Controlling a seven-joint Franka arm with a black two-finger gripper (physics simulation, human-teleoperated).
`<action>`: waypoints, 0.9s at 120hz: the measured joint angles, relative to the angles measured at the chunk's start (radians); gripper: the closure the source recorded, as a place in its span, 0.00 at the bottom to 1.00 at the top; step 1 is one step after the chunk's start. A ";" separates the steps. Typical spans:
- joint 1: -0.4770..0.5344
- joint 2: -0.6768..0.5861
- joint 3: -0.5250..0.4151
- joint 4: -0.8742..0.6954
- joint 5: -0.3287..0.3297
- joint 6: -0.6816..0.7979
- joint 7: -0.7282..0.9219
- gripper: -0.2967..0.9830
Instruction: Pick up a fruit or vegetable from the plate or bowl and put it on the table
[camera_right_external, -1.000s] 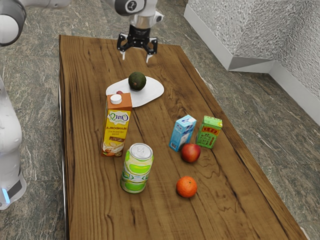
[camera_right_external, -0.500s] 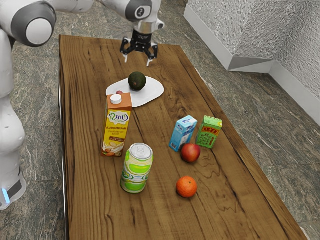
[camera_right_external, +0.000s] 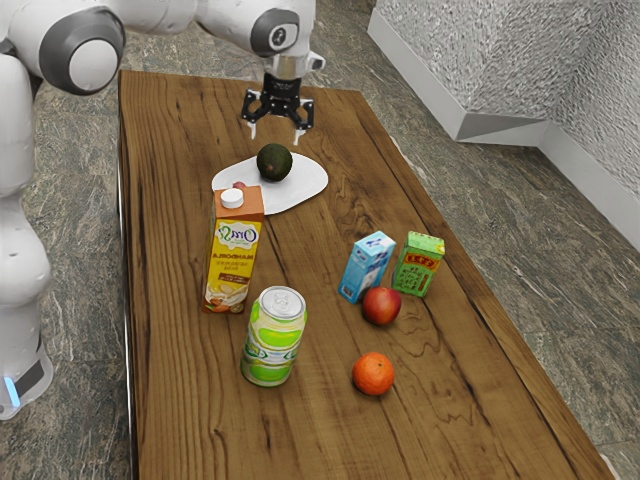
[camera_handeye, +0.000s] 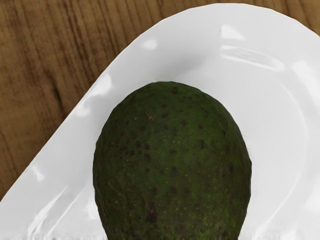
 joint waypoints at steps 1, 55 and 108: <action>-0.003 0.000 0.000 0.000 0.000 0.002 0.001 0.23; -0.023 -0.007 0.013 -0.055 -0.017 0.069 0.040 0.23; -0.022 0.009 0.013 -0.070 -0.021 0.106 0.057 0.23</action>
